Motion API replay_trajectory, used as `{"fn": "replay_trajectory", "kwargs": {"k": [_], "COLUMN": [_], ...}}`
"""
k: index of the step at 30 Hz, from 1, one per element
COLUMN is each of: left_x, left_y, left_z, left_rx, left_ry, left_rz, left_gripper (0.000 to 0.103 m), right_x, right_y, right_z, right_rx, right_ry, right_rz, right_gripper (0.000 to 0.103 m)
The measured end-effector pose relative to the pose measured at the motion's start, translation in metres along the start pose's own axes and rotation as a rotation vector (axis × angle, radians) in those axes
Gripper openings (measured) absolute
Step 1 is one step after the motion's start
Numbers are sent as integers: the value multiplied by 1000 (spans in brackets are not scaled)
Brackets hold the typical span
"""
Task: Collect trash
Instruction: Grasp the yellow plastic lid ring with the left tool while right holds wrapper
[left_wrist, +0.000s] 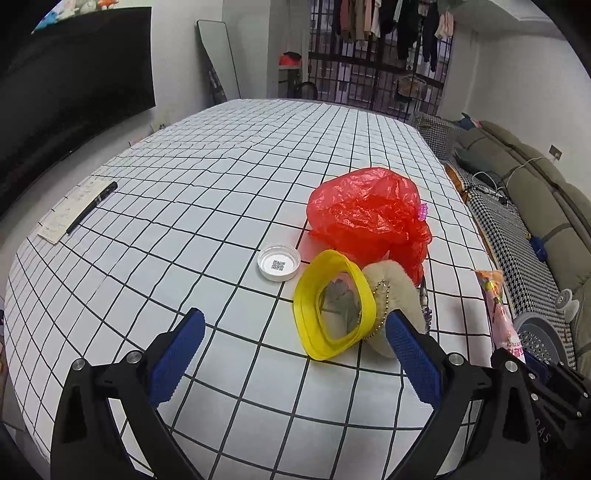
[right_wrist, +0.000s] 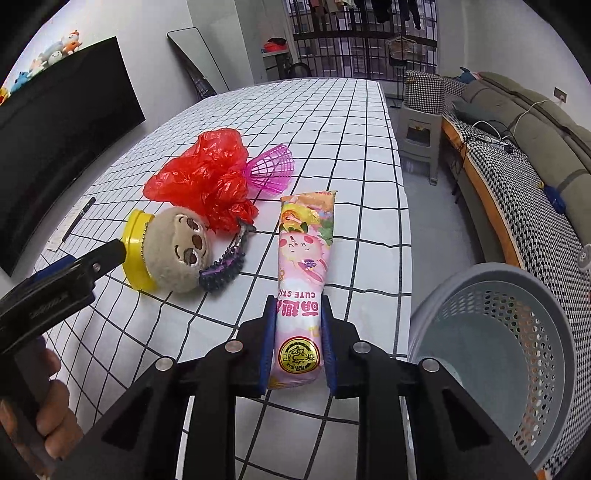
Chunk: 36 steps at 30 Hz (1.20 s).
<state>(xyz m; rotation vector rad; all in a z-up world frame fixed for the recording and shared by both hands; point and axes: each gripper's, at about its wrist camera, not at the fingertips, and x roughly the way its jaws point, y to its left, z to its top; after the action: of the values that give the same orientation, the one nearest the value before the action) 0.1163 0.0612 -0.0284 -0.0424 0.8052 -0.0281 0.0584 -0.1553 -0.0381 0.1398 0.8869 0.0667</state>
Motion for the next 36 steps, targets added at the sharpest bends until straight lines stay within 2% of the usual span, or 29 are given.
{"fn": "replay_trajectory", "kwargs": {"k": [5,21,36], "left_x": [9,19,6], "left_y": [3,60,76], "left_z": [3,0,-14], "left_rx": [-6,-95,-113], "left_ry": [10,30,32], "left_rz": [33,152,137], "left_gripper": [96,96,96], "right_x": [-3,-3,-6], "right_y": [-1,8,10], "right_z": [0,-1,-1], "right_rx": [3,-15,-23], "right_ry": [-6,-8,-12], "right_rz": [5,12,17], "right_gripper": [22,22,22]}}
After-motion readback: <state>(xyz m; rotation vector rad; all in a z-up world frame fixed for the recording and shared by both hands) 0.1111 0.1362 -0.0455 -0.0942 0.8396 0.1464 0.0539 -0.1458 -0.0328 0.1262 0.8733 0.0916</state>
